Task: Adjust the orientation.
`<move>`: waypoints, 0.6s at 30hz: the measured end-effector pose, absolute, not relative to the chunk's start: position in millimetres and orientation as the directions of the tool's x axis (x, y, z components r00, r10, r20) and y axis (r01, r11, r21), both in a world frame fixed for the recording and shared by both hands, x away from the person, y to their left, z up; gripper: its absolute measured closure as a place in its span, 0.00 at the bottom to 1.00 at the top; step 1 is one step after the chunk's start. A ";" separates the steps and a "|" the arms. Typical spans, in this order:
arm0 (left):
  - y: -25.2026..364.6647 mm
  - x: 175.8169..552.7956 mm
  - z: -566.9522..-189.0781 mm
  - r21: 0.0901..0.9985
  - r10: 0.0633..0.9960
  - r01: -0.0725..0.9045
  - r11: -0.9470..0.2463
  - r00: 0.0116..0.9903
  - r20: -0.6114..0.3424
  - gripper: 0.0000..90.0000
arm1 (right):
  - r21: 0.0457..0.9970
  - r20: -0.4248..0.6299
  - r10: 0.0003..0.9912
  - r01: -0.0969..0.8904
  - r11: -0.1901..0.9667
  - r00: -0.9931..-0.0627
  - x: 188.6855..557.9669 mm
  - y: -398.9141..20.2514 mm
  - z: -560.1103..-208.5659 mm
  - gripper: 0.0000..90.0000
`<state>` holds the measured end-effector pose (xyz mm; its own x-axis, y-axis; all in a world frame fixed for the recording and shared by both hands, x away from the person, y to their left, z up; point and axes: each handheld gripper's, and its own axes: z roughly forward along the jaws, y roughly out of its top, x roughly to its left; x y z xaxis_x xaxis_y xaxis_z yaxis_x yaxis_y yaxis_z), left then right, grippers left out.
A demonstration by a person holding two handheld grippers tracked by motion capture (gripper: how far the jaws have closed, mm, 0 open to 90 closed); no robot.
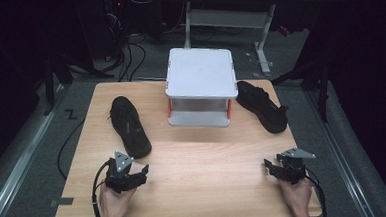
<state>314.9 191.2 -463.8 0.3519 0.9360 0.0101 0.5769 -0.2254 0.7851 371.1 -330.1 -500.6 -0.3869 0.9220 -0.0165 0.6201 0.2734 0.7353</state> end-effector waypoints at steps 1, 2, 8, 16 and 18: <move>191.1 315.6 -460.5 0.790 0.936 0.571 -0.222 0.353 0.007 0.30 | 0.735 -0.016 0.922 0.620 0.273 -0.388 371.1 -330.0 -500.6 0.46; 191.1 316.4 -457.1 0.795 0.935 0.566 -0.218 0.355 0.004 0.30 | 0.735 -0.015 0.922 0.620 0.273 -0.388 371.1 -330.0 -500.6 0.46; 190.3 324.9 -433.7 0.816 0.927 0.537 -0.214 0.374 -0.003 0.29 | 0.735 -0.015 0.921 0.620 0.273 -0.388 371.0 -329.9 -500.6 0.45; 187.8 347.2 -400.8 0.834 0.916 0.491 -0.254 0.399 0.044 0.28 | 0.735 -0.016 0.921 0.620 0.274 -0.388 370.9 -330.0 -500.6 0.45; 185.1 355.8 -393.5 0.834 0.915 0.481 -0.269 0.398 0.065 0.28 | 0.735 -0.015 0.921 0.620 0.273 -0.388 370.9 -329.9 -500.6 0.45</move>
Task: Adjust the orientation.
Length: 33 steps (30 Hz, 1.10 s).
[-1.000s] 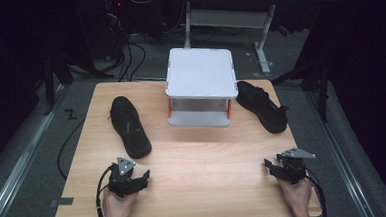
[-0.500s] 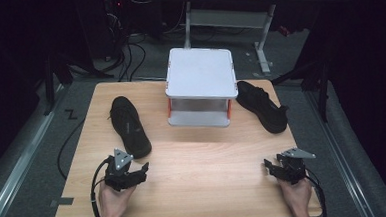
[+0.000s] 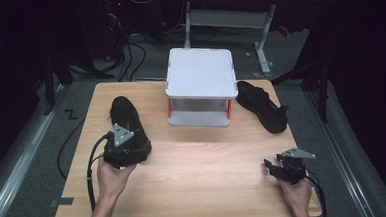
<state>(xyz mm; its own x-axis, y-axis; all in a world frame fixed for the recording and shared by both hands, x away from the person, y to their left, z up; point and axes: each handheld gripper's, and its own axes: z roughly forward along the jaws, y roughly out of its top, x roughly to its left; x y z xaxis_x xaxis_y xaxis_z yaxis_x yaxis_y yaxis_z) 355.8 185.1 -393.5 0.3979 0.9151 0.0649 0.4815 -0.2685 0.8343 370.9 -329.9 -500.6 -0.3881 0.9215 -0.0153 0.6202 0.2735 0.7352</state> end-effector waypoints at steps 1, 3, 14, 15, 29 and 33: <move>183.6 359.9 -390.9 0.833 0.914 0.481 -0.274 0.400 0.069 0.27 | 0.735 -0.015 0.921 0.620 0.274 -0.388 370.9 -330.0 -500.6 0.45; 180.9 368.0 -387.2 0.828 0.909 0.483 -0.284 0.410 0.073 0.27 | 0.735 -0.015 0.921 0.620 0.274 -0.388 370.9 -330.0 -500.6 0.45; 176.1 408.2 -397.9 0.795 0.905 0.538 -0.279 0.423 0.031 0.28 | 0.736 -0.014 0.921 0.620 0.273 -0.389 371.0 -330.2 -500.6 0.46; 176.3 409.9 -399.5 0.787 0.905 0.545 -0.287 0.423 0.037 0.28 | 0.736 -0.013 0.921 0.620 0.272 -0.389 371.0 -330.2 -500.6 0.46; 178.8 429.0 -425.7 0.713 0.915 0.631 -0.305 0.401 0.036 0.29 | 0.735 -0.012 0.922 0.621 0.270 -0.387 370.9 -330.2 -500.5 0.46; 180.9 429.0 -435.7 0.705 0.915 0.639 -0.308 0.402 0.035 0.31 | 0.735 -0.012 0.922 0.621 0.270 -0.387 370.9 -330.2 -500.5 0.46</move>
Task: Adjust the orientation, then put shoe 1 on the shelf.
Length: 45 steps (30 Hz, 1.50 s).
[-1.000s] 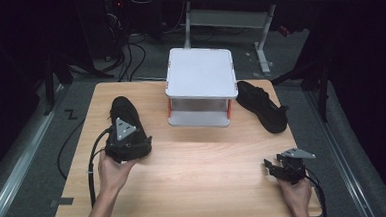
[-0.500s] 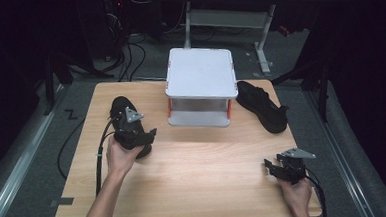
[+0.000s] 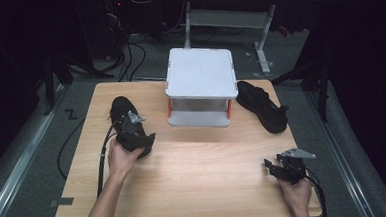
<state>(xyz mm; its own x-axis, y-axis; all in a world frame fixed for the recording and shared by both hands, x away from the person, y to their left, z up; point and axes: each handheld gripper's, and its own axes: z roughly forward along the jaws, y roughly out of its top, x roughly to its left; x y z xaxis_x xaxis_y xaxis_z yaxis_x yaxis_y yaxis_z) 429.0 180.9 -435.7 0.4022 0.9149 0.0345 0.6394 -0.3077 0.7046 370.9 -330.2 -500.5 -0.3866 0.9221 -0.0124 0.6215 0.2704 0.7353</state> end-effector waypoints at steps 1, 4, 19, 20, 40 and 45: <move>180.2 429.5 -436.3 0.704 0.915 0.640 -0.308 0.403 0.034 0.31 | 0.735 -0.012 0.922 0.622 0.270 -0.386 370.9 -330.2 -500.5 0.46; 177.3 431.3 -438.6 0.692 0.909 0.641 -0.331 0.413 0.053 0.32 | 0.735 -0.013 0.922 0.621 0.270 -0.387 370.9 -330.2 -500.5 0.46; 176.3 444.6 -457.7 0.655 0.918 0.668 -0.353 0.381 0.106 0.66 | 0.735 -0.012 0.922 0.622 0.270 -0.386 370.9 -330.2 -500.5 0.46; 176.9 444.8 -457.6 0.656 0.918 0.667 -0.353 0.383 0.105 0.68 | 0.735 -0.012 0.922 0.622 0.270 -0.386 370.9 -330.2 -500.5 0.46; 184.1 438.2 -456.5 0.701 0.922 0.633 -0.327 0.377 0.090 0.94 | 0.735 -0.012 0.922 0.622 0.270 -0.387 370.9 -330.3 -500.5 0.46; 185.0 435.0 -455.1 0.718 0.921 0.619 -0.318 0.380 0.080 0.95 | 0.736 -0.011 0.922 0.621 0.271 -0.388 371.2 -330.5 -500.5 0.46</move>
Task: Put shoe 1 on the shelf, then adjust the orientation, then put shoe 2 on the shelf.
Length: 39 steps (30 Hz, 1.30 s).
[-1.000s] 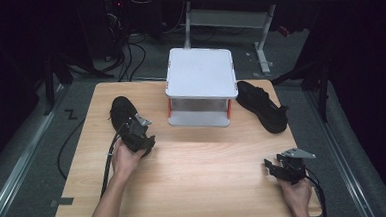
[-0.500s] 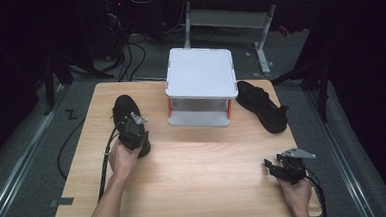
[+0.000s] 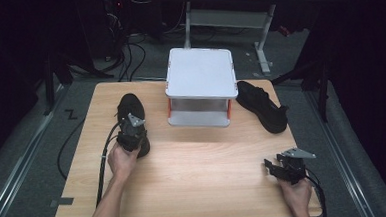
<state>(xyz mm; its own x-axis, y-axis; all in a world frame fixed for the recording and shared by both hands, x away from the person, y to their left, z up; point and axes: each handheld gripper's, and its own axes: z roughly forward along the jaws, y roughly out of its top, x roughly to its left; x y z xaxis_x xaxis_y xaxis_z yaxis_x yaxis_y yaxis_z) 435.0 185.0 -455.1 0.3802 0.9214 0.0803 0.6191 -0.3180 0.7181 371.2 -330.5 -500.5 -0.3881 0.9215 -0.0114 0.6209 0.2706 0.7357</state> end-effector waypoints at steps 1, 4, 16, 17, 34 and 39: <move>185.0 434.5 -455.1 0.723 0.923 0.617 -0.311 0.379 0.073 0.95 | 0.736 -0.011 0.922 0.621 0.271 -0.388 371.3 -330.5 -500.5 0.46; 184.4 432.0 -454.5 0.731 0.921 0.609 -0.308 0.383 0.068 0.95 | 0.735 -0.009 0.921 0.622 0.270 -0.389 371.4 -330.6 -500.5 0.46; 181.2 413.8 -439.1 0.764 0.900 0.555 -0.328 0.430 0.074 0.95 | 0.745 0.047 0.913 0.623 0.237 -0.404 371.5 -340.5 -499.9 0.55; 181.2 411.6 -437.8 0.768 0.898 0.550 -0.327 0.433 0.072 0.95 | 0.746 0.029 0.913 0.617 0.251 -0.407 370.4 -341.0 -499.9 0.56; 171.6 376.5 -426.3 0.792 0.851 0.490 -0.363 0.521 0.068 0.94 | 0.813 -0.041 0.900 0.509 0.282 -0.433 335.2 -321.9 -488.8 0.49; 166.7 367.2 -426.5 0.790 0.832 0.481 -0.381 0.550 0.067 0.94 | 0.819 -0.063 0.880 0.479 0.315 -0.471 339.8 -302.9 -485.3 0.53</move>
